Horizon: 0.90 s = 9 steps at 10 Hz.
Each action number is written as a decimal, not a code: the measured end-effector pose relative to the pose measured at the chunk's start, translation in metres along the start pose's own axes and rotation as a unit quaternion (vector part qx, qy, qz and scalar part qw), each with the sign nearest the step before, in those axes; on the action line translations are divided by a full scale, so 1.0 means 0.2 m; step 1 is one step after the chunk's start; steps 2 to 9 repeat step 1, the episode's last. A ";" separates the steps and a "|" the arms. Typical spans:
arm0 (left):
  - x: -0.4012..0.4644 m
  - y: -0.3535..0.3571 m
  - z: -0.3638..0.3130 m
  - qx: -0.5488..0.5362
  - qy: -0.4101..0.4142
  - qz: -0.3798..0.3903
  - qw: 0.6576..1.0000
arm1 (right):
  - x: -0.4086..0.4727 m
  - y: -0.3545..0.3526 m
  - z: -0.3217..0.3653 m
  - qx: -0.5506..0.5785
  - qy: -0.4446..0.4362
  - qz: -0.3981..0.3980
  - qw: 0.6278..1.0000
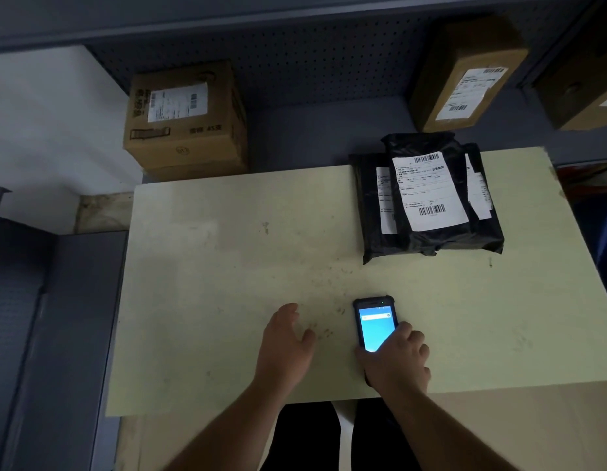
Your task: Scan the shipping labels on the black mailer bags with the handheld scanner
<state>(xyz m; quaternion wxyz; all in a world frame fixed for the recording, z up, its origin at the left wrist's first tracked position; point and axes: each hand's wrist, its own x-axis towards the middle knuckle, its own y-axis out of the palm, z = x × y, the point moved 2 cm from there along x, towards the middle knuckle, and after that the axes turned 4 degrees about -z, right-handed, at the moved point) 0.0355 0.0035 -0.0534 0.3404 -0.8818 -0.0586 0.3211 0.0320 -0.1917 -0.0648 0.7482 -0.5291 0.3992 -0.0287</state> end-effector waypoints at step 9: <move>-0.02 -0.01 -0.03 -0.014 0.004 -0.009 1.000 | -0.01 -0.04 0.02 -0.001 -0.008 -0.005 1.000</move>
